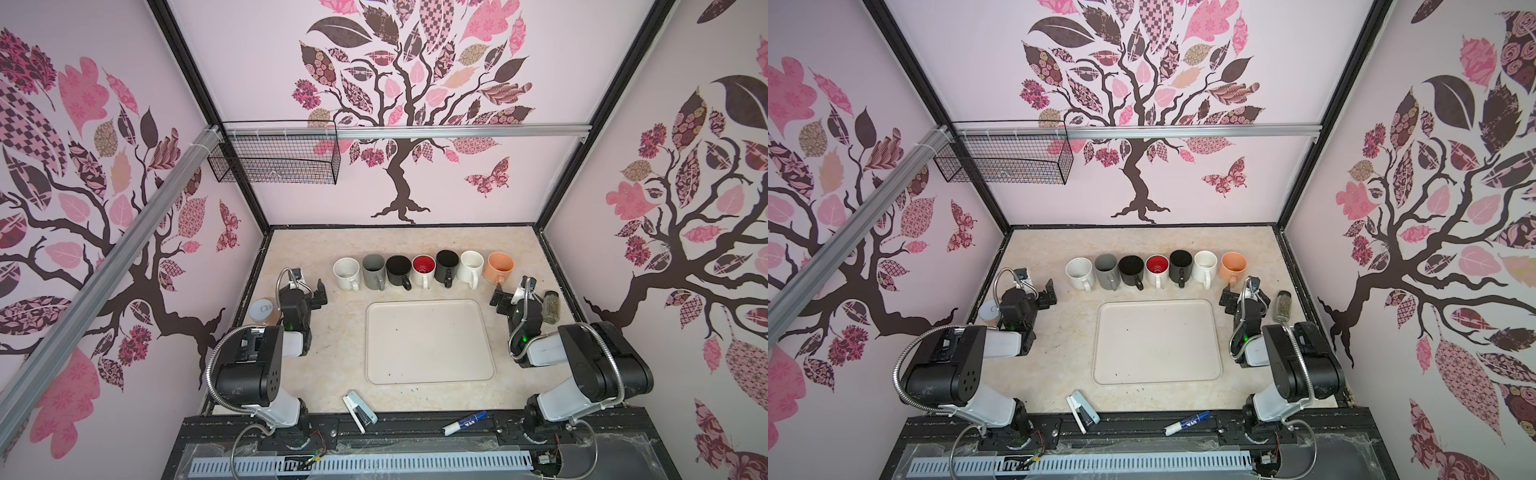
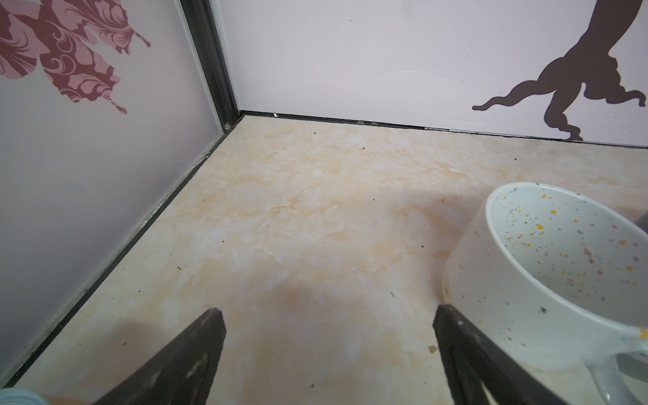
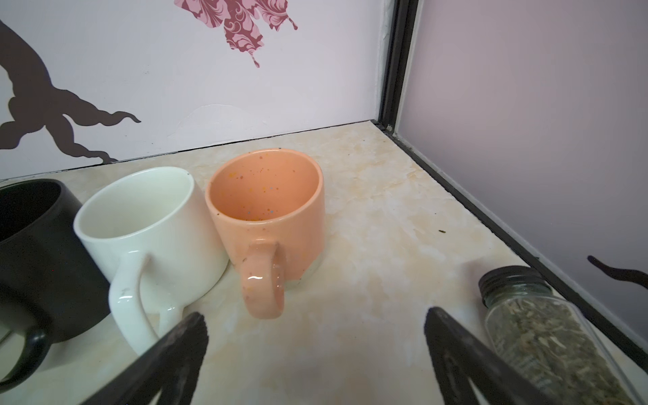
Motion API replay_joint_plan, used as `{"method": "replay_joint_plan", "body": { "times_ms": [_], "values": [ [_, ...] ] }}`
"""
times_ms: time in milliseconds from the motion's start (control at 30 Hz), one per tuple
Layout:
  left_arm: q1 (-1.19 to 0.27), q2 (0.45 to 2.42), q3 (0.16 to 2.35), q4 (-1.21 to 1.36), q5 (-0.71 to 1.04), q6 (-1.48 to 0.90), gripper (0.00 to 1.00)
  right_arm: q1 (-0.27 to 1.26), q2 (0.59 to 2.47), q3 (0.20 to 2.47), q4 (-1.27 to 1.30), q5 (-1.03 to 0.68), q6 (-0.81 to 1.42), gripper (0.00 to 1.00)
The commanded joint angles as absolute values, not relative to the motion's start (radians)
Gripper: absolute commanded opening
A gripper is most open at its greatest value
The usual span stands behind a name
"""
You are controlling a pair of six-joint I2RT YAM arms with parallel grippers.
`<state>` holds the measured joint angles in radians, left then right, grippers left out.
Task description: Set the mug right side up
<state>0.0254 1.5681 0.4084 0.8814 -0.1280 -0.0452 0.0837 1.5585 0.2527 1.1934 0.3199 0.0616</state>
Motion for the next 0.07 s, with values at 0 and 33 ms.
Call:
{"method": "replay_joint_plan", "body": {
  "times_ms": [0, 33],
  "values": [
    [0.021, 1.580, 0.390, 0.907, -0.124, -0.037, 0.96, 0.092, 1.569, 0.266, 1.212, 0.329, 0.059, 1.00],
    [0.022, 1.584, 0.397, 0.897, -0.124, -0.038, 0.96, 0.092, 1.570, 0.268, 1.210, 0.329, 0.061, 1.00]
  ]
}}
